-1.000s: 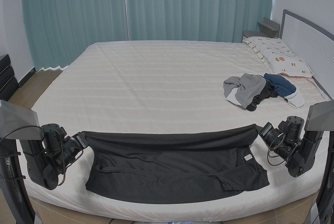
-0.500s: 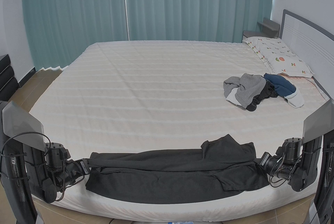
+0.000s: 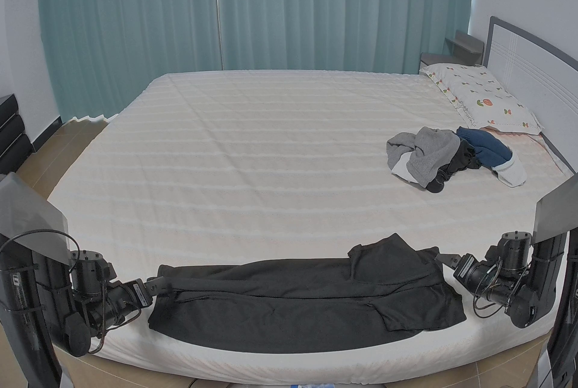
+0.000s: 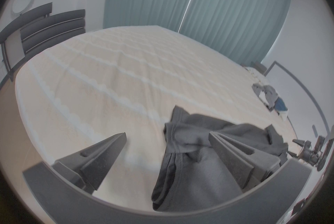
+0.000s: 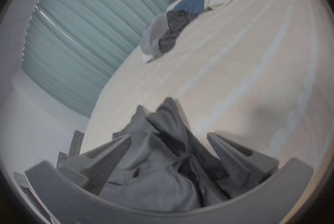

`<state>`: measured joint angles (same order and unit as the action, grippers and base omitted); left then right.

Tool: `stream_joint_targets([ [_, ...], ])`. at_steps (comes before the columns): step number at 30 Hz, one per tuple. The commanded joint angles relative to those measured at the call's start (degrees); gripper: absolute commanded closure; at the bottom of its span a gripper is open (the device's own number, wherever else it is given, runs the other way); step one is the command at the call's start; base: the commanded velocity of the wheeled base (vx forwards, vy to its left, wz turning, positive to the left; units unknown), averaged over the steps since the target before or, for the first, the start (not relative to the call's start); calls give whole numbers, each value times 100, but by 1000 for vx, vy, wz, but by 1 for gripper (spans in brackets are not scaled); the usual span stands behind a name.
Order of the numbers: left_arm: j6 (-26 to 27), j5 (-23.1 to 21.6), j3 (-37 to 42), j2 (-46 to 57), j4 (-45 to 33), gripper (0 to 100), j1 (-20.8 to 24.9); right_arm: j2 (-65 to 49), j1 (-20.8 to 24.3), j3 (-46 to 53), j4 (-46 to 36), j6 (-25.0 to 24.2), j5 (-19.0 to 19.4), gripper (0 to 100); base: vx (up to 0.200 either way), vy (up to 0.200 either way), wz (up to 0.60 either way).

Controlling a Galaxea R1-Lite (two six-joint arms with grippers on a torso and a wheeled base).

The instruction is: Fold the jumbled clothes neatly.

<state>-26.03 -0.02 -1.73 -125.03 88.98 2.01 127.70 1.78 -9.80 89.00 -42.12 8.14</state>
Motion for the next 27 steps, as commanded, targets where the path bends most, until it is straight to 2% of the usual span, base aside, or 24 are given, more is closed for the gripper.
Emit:
stream_joint_targets([
  [1, -386, -6, -3, 646, 85, 0, -43, -746, -99, -119, 56, -16, 196, 0, 0, 0, 0],
  [2, -421, -6, -20, 655, 85, 0, -43, -790, -90, -136, 38, -16, 232, 0, 0, 0, 0],
  [6, -860, -15, -389, 558, 76, 0, 36, -896, 165, -347, -384, 11, 926, 0, 0, 0, 0],
  [7, -860, -15, -389, 558, 76, 0, 36, -896, 165, -347, -384, 11, 926, 0, 0, 0, 0],
  [8, -1098, -6, -653, 453, 67, 0, 133, -808, 305, -602, -770, 11, 1040, 0, 0, 0, 0],
  [12, -1256, -6, -899, 277, 58, 0, 282, -606, 543, -1226, -1711, 81, 1075, 0, 0, 0, 0],
  [15, -1467, -15, -926, 172, 76, 0, 309, -465, 552, -1683, -2212, 257, 1084, 0, 0, 0, 0],
  [18, -1634, -24, -1005, 13, 76, 0, 300, -395, 525, -2043, -2766, 626, 1154, 0, 0, 0, 0],
  [21, -1634, -24, -1005, -48, 76, 0, 273, -368, 543, -2237, -3161, 775, 1260, 0, 0, 0, 0],
  [23, -1634, -15, -1005, -83, 85, 0, 273, -219, 543, -2509, -3636, 1188, 1269, 0, 0, 0, 0],
  [25, -1634, -15, -996, -74, 85, 0, 291, -175, 508, -2597, -3785, 1514, 1277, 0, 0, 0, 0],
  [27, -1634, -15, -996, -74, 85, 0, 300, -175, 543, -2667, -3873, 1584, 1277, 0, 0, 0, 0],
])
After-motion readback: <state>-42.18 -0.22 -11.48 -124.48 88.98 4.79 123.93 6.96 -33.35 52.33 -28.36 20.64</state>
